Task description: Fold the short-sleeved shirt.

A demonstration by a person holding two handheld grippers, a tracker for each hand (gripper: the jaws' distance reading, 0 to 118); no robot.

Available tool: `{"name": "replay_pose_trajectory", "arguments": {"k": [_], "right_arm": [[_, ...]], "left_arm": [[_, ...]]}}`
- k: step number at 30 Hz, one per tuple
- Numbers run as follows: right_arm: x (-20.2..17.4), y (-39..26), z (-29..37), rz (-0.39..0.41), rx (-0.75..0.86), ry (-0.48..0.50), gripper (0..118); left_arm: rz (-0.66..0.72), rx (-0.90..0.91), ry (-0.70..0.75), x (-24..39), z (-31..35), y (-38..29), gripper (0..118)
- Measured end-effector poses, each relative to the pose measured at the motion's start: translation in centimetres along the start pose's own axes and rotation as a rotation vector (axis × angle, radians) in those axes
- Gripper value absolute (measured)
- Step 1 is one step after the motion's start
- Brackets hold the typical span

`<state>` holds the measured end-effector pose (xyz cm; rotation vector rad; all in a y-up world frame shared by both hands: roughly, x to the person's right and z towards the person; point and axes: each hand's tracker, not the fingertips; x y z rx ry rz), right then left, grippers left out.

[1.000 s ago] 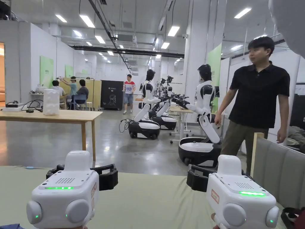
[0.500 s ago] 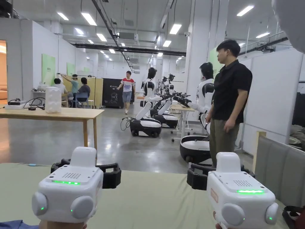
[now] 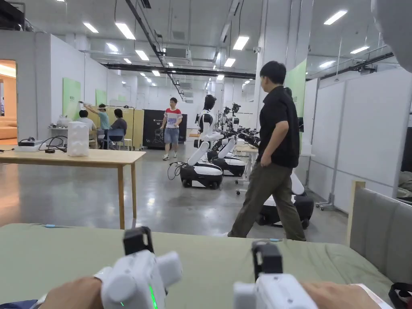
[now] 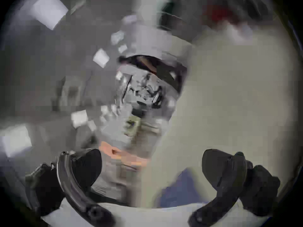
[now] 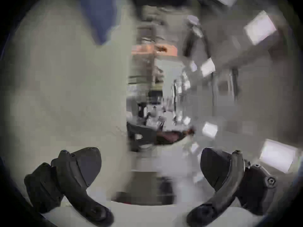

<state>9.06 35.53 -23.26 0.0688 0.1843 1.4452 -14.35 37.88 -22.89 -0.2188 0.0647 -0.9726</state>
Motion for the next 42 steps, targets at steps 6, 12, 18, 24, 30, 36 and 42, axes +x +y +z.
{"name": "replay_pose_trajectory", "arguments": {"k": [6,12,18,24,30,36,42], "right_arm": [[9.5,-5.4,0.6,-1.527,0.061,0.118,118],[7.1,-7.9,-0.6,-1.591,-0.001,-0.013,118],[6.3,-7.0,-0.5,-1.503,0.009,0.017,118],[6.5,-6.1,1.3,-1.461,0.009,-0.006,118],[6.1,-6.4,0.7,-1.439,0.002,-0.013,118],[6.0,-5.7,1.2,-1.423,-0.024,-0.016,117],[6.1,-6.8,0.8,-1.443,-0.036,-0.075,11]], "left_arm": [[1.119,0.250,-0.054,-8.3,3.0,-2.1,118],[0.959,0.192,-0.001,-6.0,2.8,-1.4,118],[0.987,0.163,-0.023,-6.1,2.5,-1.3,118],[1.001,0.143,-0.044,-6.0,2.6,-1.2,118],[0.998,0.132,-0.036,-5.7,2.6,-1.2,118],[0.999,0.131,-0.051,-5.8,2.6,-1.4,118],[0.931,0.159,0.023,-5.0,3.0,-1.2,0]]}}
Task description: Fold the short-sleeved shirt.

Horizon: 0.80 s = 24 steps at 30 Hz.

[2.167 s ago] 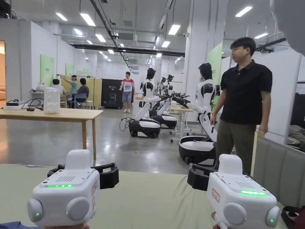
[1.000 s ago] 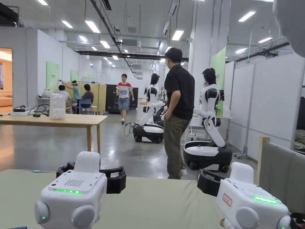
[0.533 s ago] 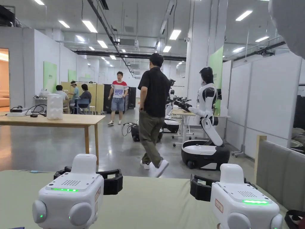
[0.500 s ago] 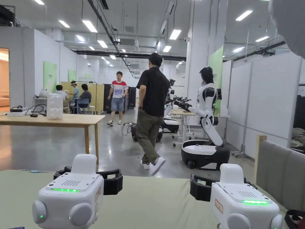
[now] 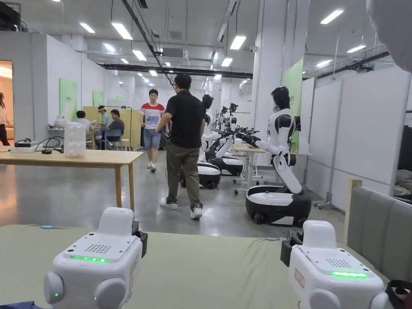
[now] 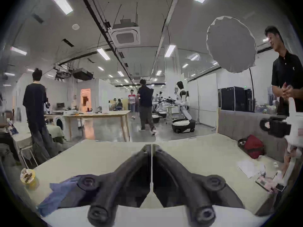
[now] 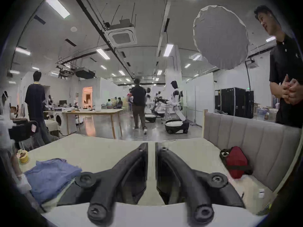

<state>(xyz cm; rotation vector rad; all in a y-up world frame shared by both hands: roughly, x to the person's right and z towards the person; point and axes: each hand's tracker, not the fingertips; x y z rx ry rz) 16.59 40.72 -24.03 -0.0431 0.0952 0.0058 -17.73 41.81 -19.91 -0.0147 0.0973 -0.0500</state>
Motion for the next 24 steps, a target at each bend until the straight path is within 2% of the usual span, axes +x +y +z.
{"name": "replay_pose_trajectory", "arguments": {"k": [1,7,9,11,14,16,18,20,22,23,24], "right_arm": [[0.4,0.0,0.0,-0.034,-0.002,0.049,10],[-1.0,-0.1,-0.1,0.037,-0.010,0.045,10],[-2.9,-0.4,-0.3,0.053,-0.018,0.083,10],[-5.9,-1.0,-0.8,0.084,-0.021,0.159,10],[-11.2,-2.0,-1.3,0.085,-0.027,0.290,10],[-14.7,-2.4,-0.2,0.087,-0.040,0.371,10],[-18.0,-3.7,-0.3,0.101,-0.061,0.447,10],[-20.6,-5.2,-0.4,0.109,-0.086,0.503,10],[-22.3,-6.7,-0.4,0.114,-0.113,0.547,10],[-22.9,-7.4,-0.3,0.111,-0.129,0.565,10],[-23.4,-8.1,-0.4,0.109,-0.148,0.585,10]], "left_arm": [[0.018,-0.011,-0.040,-0.3,0.3,-0.4,0],[0.052,-0.027,-0.031,-1.8,0.5,-1.2,0],[0.076,-0.037,-0.013,-3.0,0.7,-1.6,0],[0.093,-0.080,0.028,-5.4,1.3,-2.7,0],[0.055,-0.152,0.107,-9.5,2.3,-4.5,0],[0.066,-0.280,0.147,-12.9,1.9,-5.7,0],[0.127,-0.499,0.154,-17.0,0.7,-8.0,0],[0.235,-0.684,0.131,-20.3,-1.2,-11.0,0],[0.274,-0.795,0.115,-22.2,-2.4,-14.3,0],[0.239,-0.806,0.106,-22.7,-3.0,-15.9,1],[0.210,-0.798,0.104,-22.6,-4.1,-17.3,28]]}}
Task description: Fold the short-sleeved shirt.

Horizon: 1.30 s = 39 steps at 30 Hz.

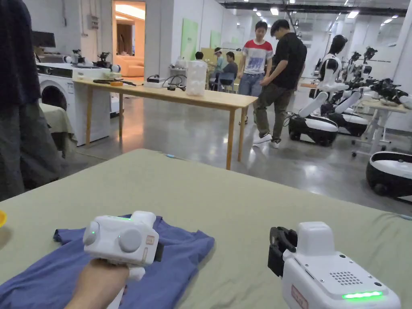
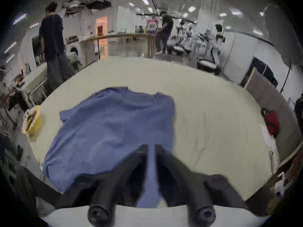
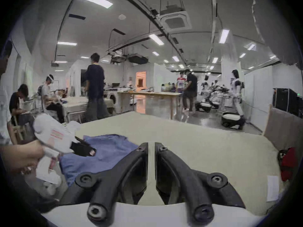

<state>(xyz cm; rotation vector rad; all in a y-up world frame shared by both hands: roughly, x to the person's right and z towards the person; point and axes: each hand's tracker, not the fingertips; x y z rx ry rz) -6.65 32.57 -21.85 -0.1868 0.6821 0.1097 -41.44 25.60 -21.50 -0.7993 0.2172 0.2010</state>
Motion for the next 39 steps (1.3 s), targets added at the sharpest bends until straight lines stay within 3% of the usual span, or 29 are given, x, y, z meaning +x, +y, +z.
{"name": "replay_pose_trajectory", "arguments": {"k": [1,2,4,5,9,14,15,16,17,19,20,21,23,28,30,32,35,39], "right_arm": [[-0.2,-0.5,-0.3,-0.002,-0.014,0.008,10],[-0.4,-1.2,-0.7,-0.003,-0.025,0.014,10],[-0.3,-2.8,-1.3,0.000,-0.056,0.023,10],[-0.3,-3.5,-1.5,0.007,-0.072,0.016,10],[0.7,-6.8,-1.9,0.014,-0.139,-0.013,10],[3.2,-9.5,-2.4,0.037,-0.233,-0.049,10],[3.8,-9.6,-2.2,0.032,-0.239,-0.055,10],[4.3,-9.7,-2.1,0.027,-0.243,-0.065,10],[4.9,-9.7,-2.1,0.021,-0.242,-0.077,10],[5.9,-9.5,-2.0,-0.002,-0.239,-0.091,10],[6.4,-9.2,-1.8,-0.017,-0.231,-0.093,10],[6.9,-8.8,-1.5,-0.027,-0.225,-0.097,10],[7.7,-7.8,-0.4,-0.045,-0.200,-0.113,10],[10.5,-5.2,3.7,-0.075,-0.134,-0.173,10],[11.7,-4.4,5.7,-0.072,-0.112,-0.199,10],[12.7,-3.8,8.0,-0.069,-0.090,-0.233,10],[14.7,-3.6,11.2,-0.060,-0.080,-0.298,10],[17.4,-3.8,15.2,-0.065,-0.098,-0.390,10]], "left_arm": [[0.002,0.004,0.010,-0.1,-1.3,-0.2,77],[0.012,-0.013,0.011,-0.3,-3.0,-0.4,117],[-0.039,0.007,-0.034,0.0,-5.8,-0.6,116],[0.027,-0.020,-0.023,0.4,-7.3,0.4,117],[0.022,-0.057,-0.025,1.9,-14.9,1.8,117],[0.030,-0.172,0.084,1.1,-21.6,2.5,105],[0.063,-0.193,0.087,0.5,-22.2,2.5,97],[0.113,-0.146,0.008,-0.2,-20.9,2.5,77],[0.094,-0.135,0.031,0.0,-20.3,2.6,55],[-0.006,-0.090,0.065,0.5,-19.2,2.7,37],[0.009,-0.095,0.064,0.1,-19.0,3.0,28],[0.039,-0.086,0.077,-0.2,-18.5,3.1,11],[0.108,-0.109,0.016,0.0,-17.8,3.5,10],[-0.021,0.024,-0.041,7.2,-13.8,5.6,10],[-0.012,0.100,-0.152,10.7,-12.0,6.7,10],[-0.026,0.154,-0.279,16.0,-9.8,8.1,10],[-0.183,0.199,-0.375,25.6,-7.2,9.3,10],[-0.306,0.157,-0.528,37.9,-6.2,7.2,10]]}}
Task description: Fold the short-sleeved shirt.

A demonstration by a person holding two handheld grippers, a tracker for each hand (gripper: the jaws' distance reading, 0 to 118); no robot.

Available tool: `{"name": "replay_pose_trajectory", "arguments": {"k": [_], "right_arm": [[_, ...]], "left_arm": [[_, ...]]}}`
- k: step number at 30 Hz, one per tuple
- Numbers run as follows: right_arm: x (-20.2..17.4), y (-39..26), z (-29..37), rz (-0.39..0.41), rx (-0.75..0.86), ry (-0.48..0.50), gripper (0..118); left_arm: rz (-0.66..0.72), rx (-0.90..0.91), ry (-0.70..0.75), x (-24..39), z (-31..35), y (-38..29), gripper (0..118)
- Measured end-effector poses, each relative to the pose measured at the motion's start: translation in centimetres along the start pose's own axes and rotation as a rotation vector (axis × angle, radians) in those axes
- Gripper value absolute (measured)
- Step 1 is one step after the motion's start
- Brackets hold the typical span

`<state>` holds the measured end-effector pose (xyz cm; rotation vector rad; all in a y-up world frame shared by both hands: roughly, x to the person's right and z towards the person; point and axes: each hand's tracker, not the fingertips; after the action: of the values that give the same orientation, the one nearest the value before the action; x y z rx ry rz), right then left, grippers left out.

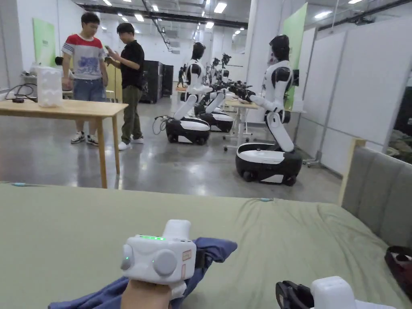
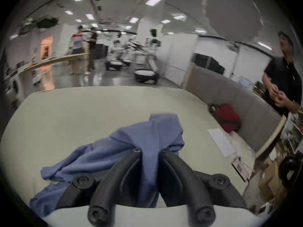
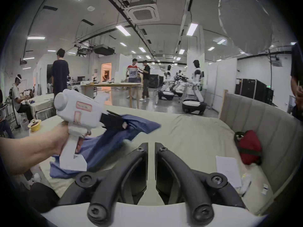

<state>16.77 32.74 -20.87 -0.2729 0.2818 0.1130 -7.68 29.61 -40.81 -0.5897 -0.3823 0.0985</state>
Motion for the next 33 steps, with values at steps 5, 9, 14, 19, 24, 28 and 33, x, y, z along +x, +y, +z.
{"name": "replay_pose_trajectory", "arguments": {"k": [5,9,14,19,24,28,33], "right_arm": [[4.8,-1.7,1.4,-0.031,-0.019,-0.078,10],[7.7,-3.1,1.5,-0.060,-0.032,-0.103,10],[8.9,-3.6,1.7,-0.077,-0.037,-0.108,10],[7.9,-3.6,1.5,-0.073,-0.024,-0.094,10],[5.2,-5.1,0.5,-0.094,-0.025,-0.063,10],[2.9,-6.4,-0.8,-0.191,-0.064,0.009,10],[0.5,-7.2,-1.9,-0.157,-0.107,0.045,10]], "left_arm": [[-0.104,-0.196,-0.009,8.2,-8.3,-5.2,10],[-0.126,-0.278,0.033,9.4,-12.0,-9.4,11],[-0.065,-0.206,0.016,8.5,-9.8,-9.6,111],[-0.092,-0.024,0.022,6.7,0.9,-7.7,116],[-0.054,0.015,0.091,2.9,9.3,-9.5,12],[0.038,0.050,0.133,-0.4,11.9,-12.7,0],[0.071,-0.020,0.301,-8.9,14.7,-14.2,0]]}}
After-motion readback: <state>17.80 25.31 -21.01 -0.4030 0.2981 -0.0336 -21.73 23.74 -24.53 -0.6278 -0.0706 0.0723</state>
